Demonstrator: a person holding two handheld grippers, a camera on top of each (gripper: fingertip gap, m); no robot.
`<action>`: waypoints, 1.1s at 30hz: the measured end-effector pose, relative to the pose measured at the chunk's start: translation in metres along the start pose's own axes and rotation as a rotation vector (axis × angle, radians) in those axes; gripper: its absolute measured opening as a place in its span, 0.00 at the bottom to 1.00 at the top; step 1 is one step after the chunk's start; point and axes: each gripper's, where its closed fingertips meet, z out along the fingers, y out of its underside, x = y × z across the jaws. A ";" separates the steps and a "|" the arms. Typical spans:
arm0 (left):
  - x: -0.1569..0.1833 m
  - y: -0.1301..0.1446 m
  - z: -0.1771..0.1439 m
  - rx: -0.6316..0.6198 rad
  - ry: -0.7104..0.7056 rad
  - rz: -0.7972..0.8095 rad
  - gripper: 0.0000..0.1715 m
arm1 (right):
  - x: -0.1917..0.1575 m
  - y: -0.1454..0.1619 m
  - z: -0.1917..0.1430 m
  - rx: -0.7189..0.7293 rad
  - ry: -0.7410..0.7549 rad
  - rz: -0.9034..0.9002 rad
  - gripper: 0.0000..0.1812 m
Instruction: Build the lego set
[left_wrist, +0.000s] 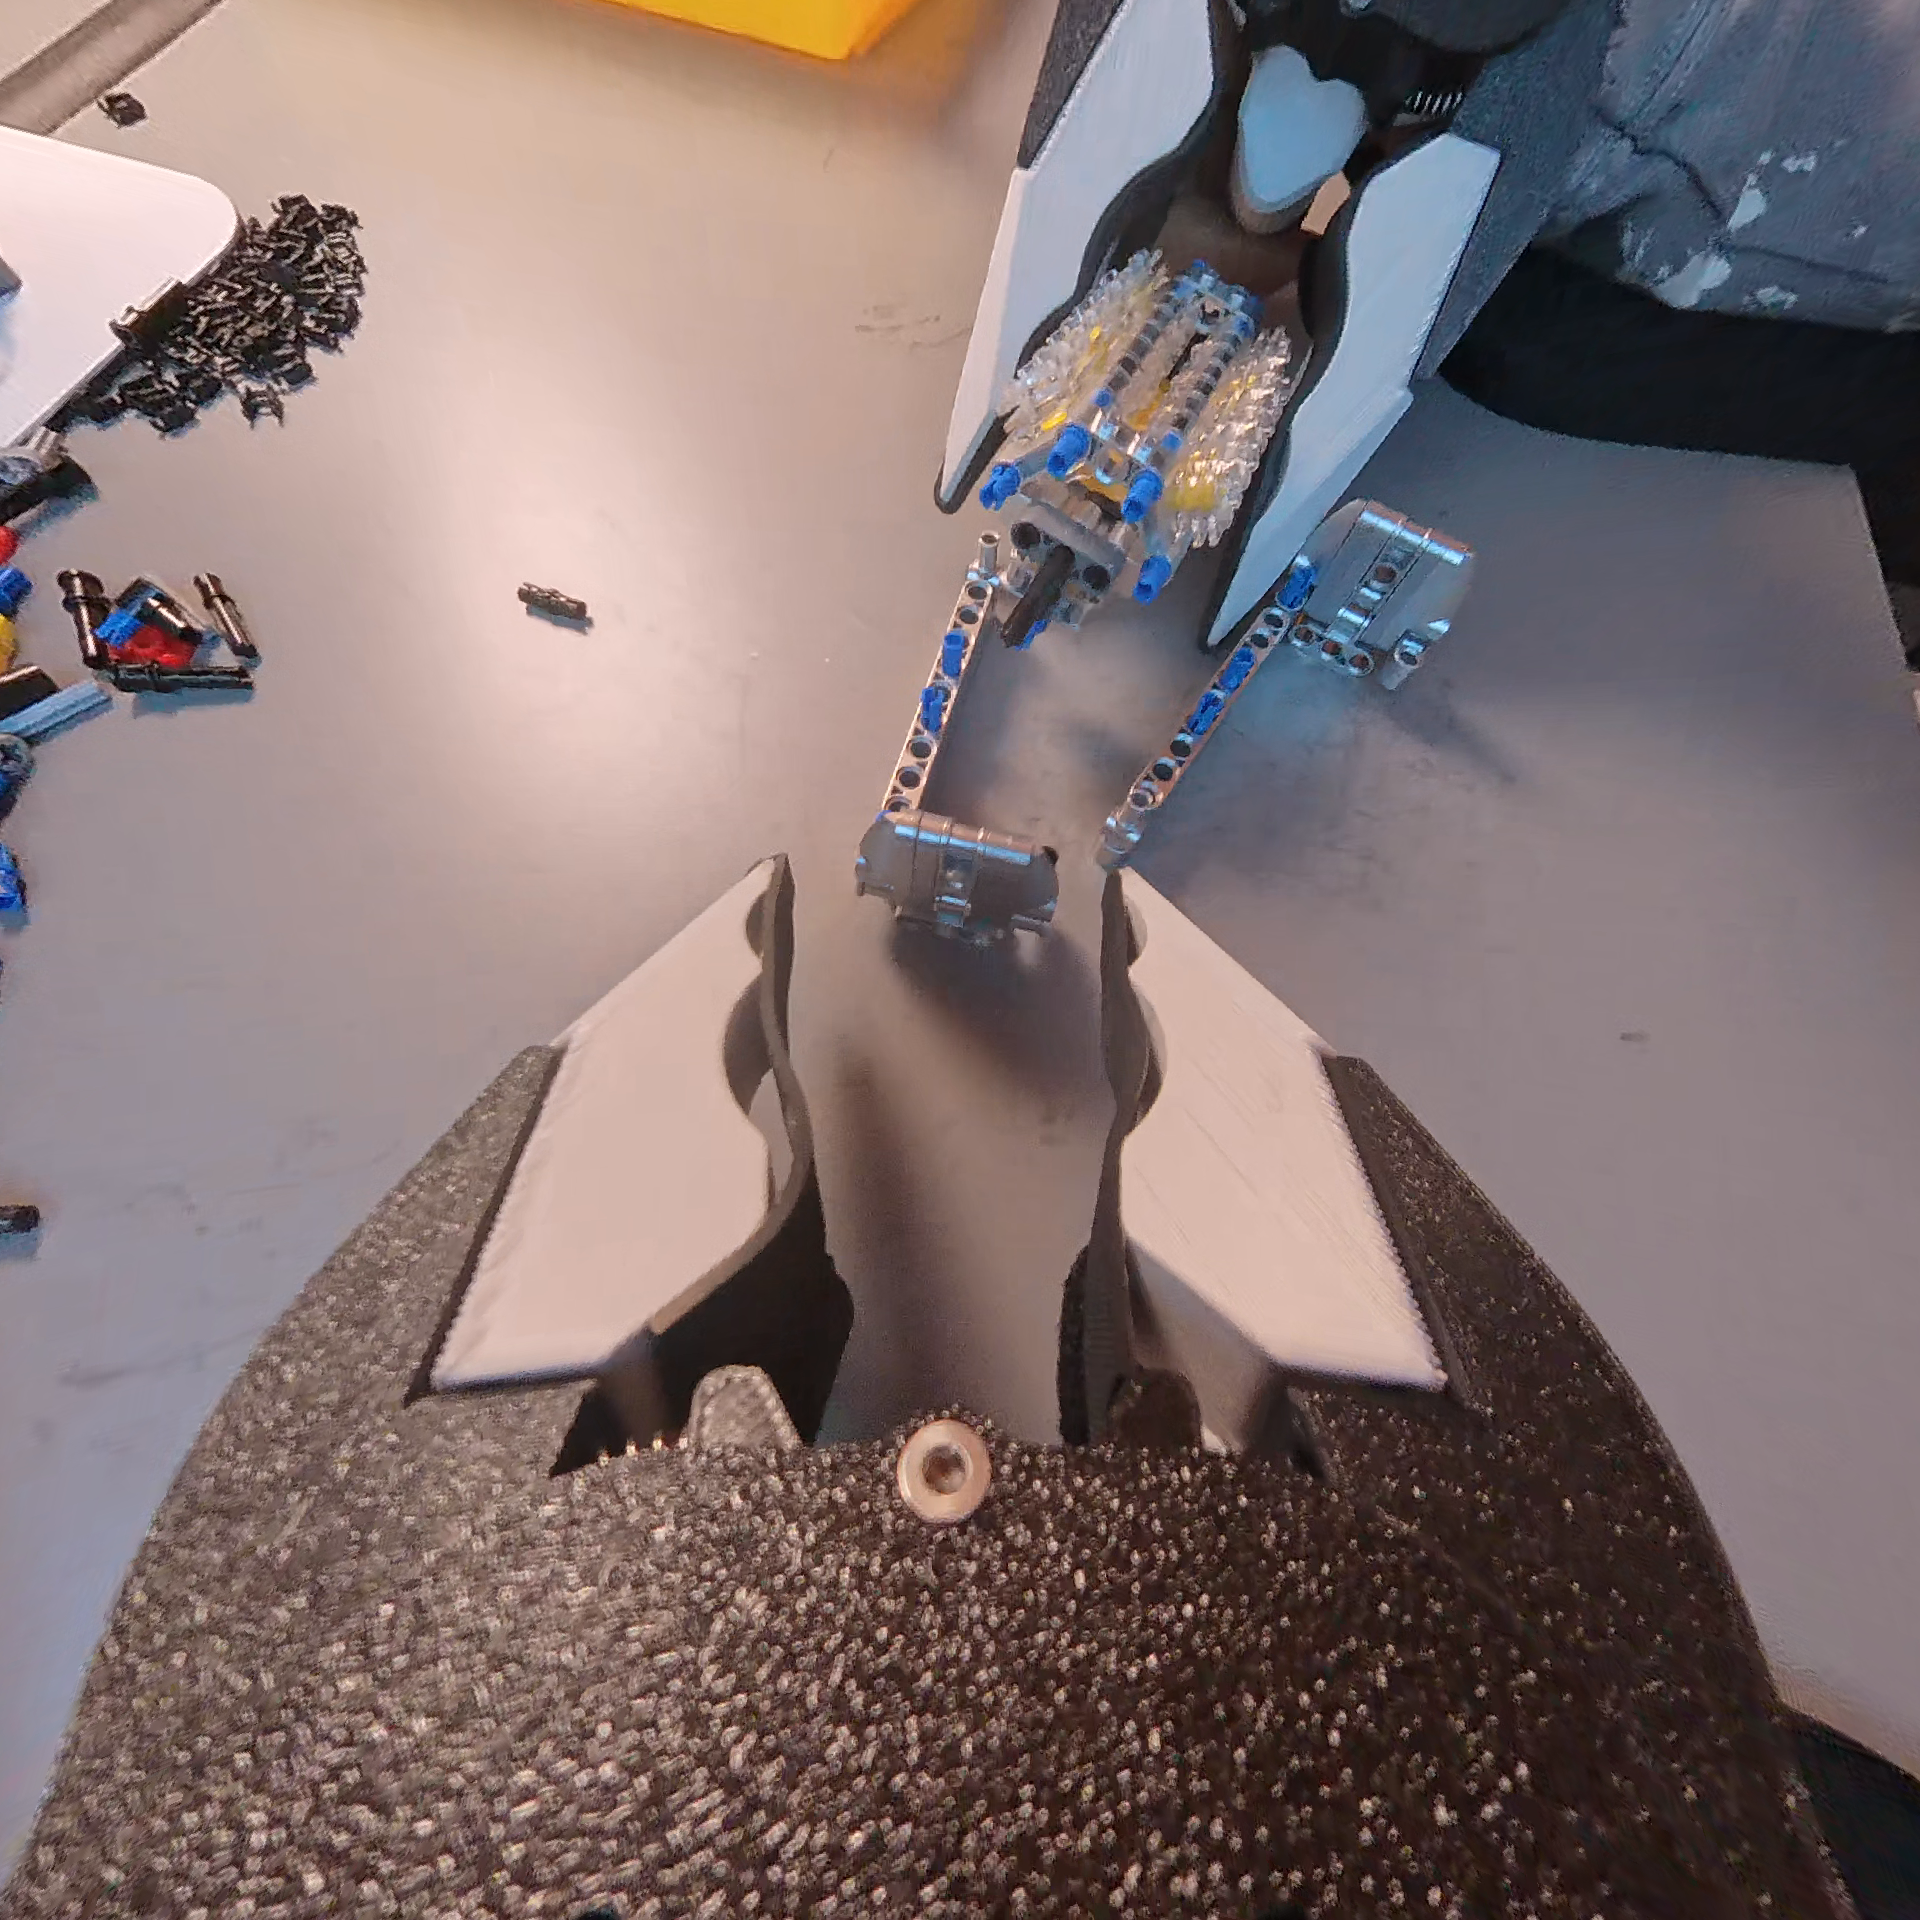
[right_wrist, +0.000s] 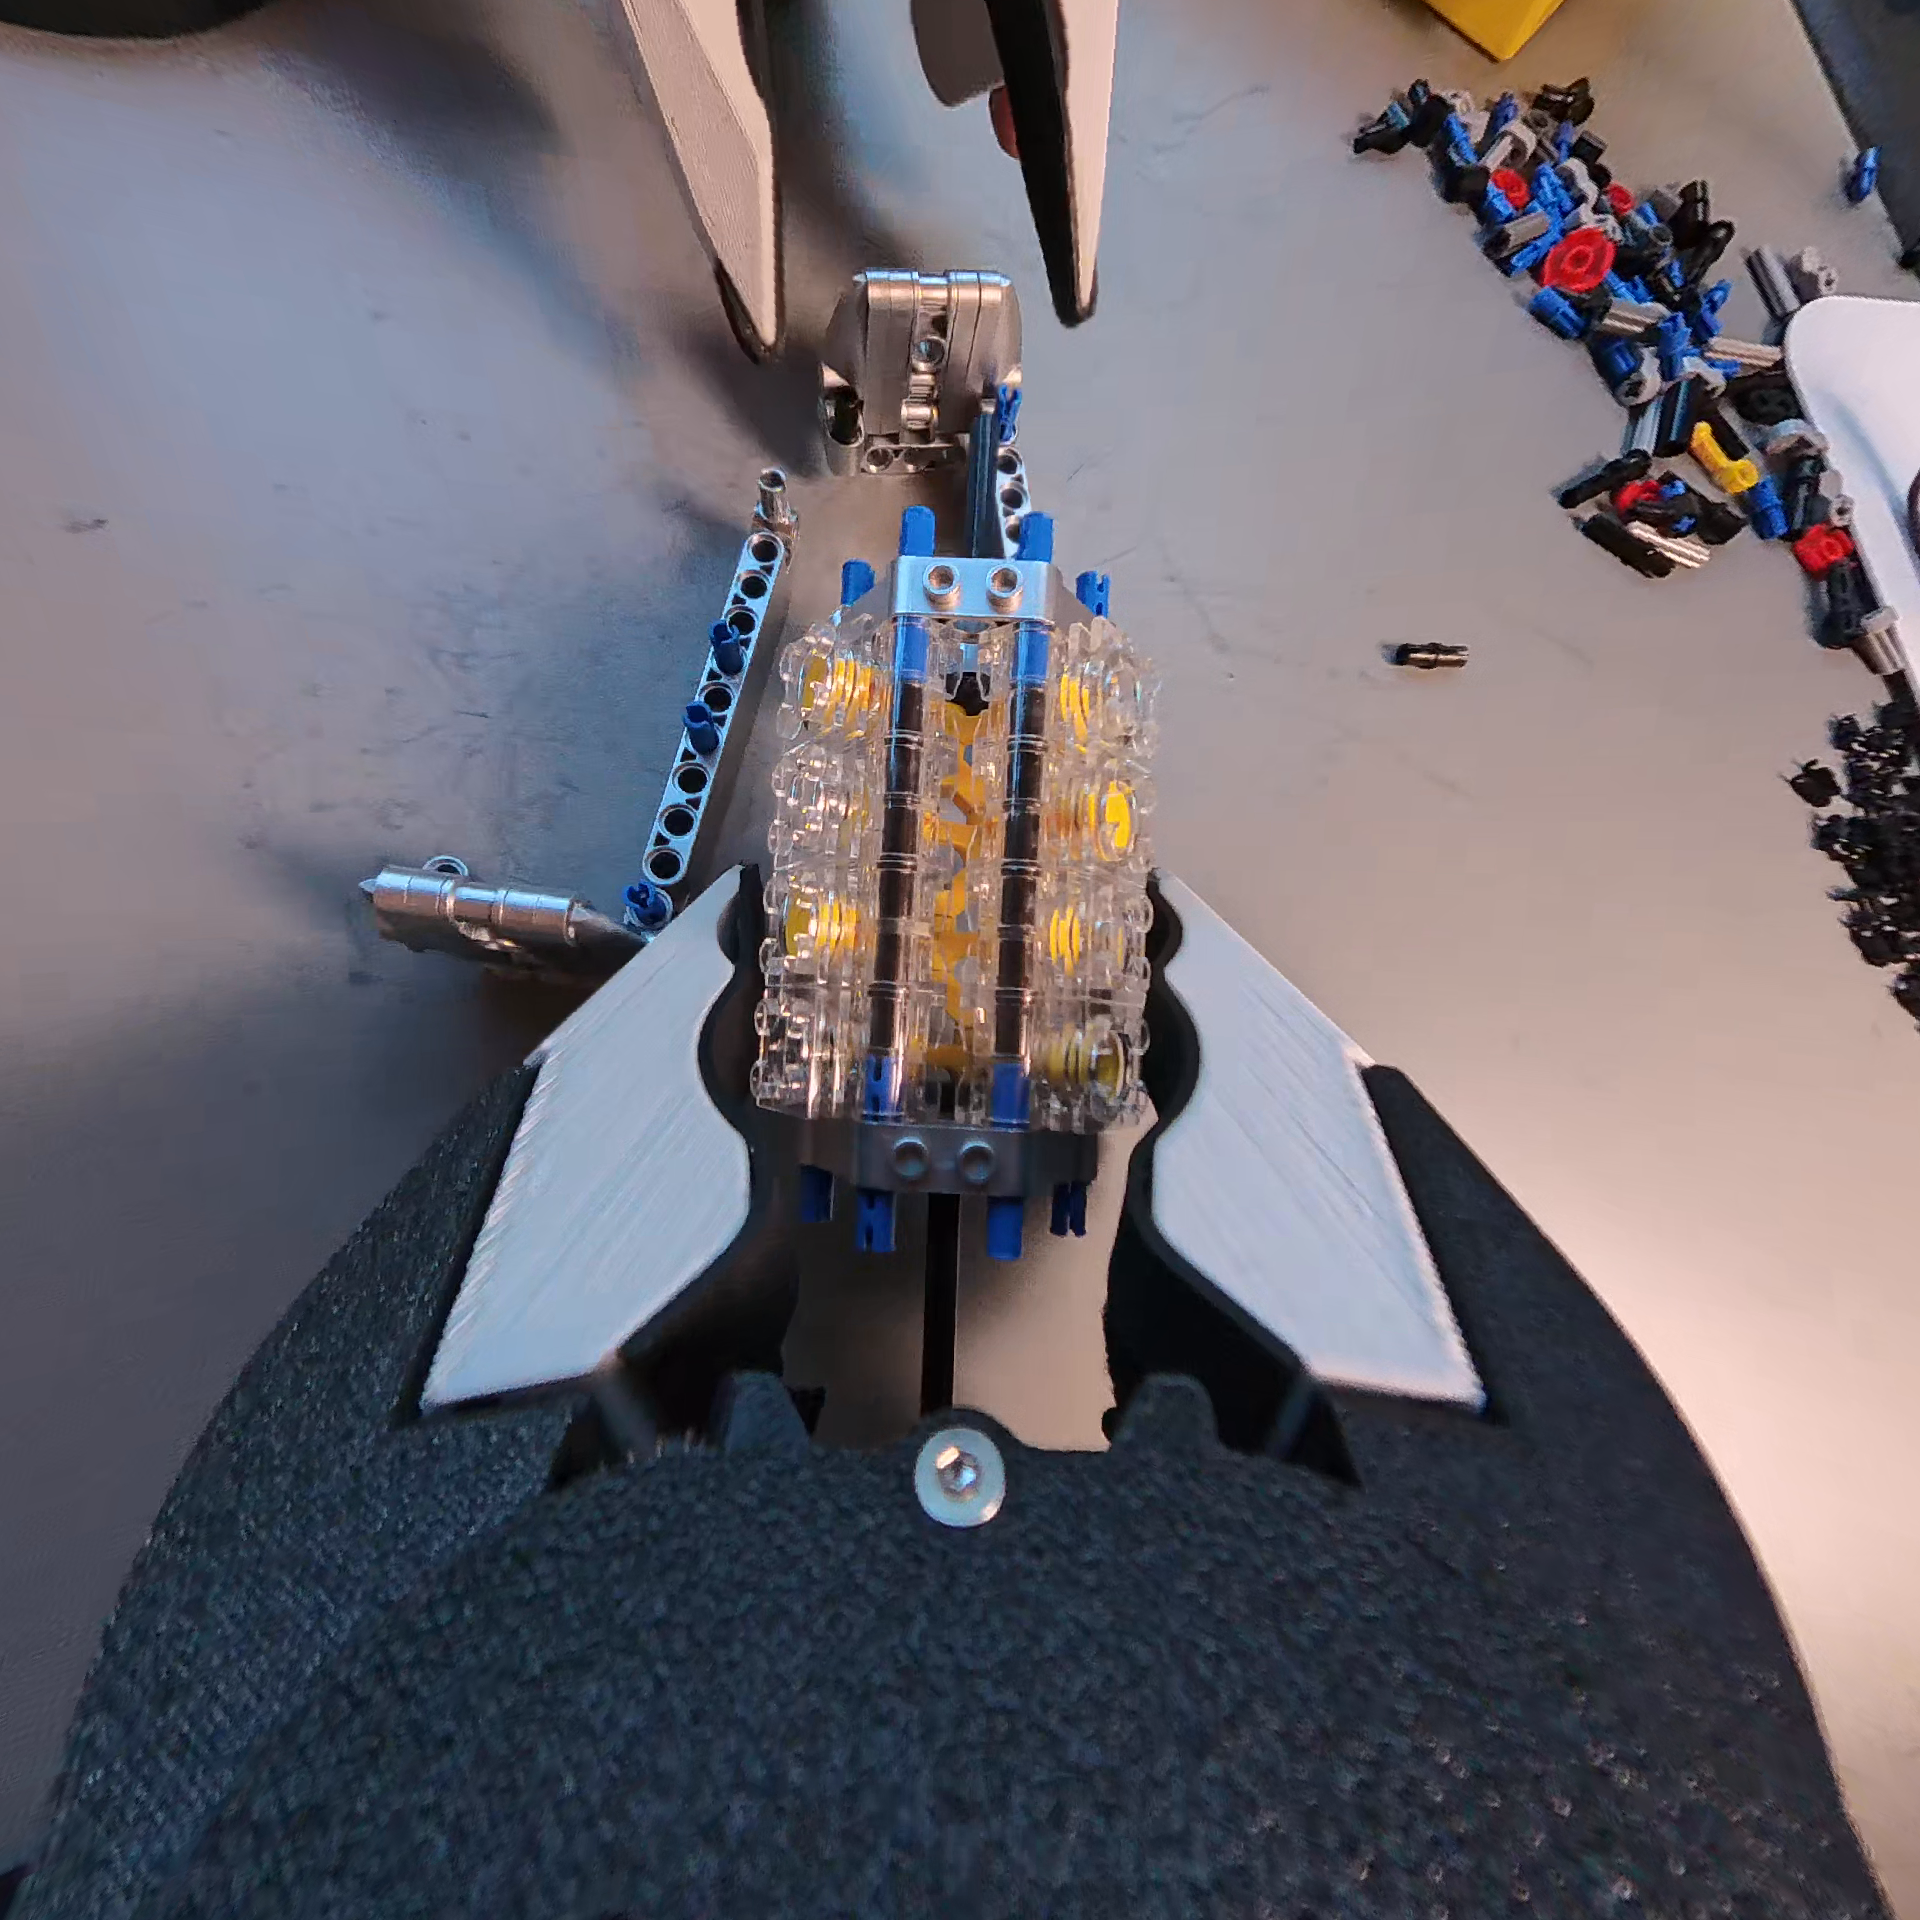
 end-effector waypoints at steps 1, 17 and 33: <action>-0.002 0.003 0.001 -0.009 0.000 0.006 0.32 | 0.000 0.000 0.001 -0.003 -0.004 -0.001 0.39; 0.003 -0.002 0.014 -0.036 0.029 -0.008 0.23 | -0.002 0.000 0.001 -0.003 -0.013 -0.008 0.38; -0.001 -0.013 0.011 0.034 0.086 -0.288 0.23 | -0.007 -0.007 -0.002 0.051 -0.056 0.017 0.38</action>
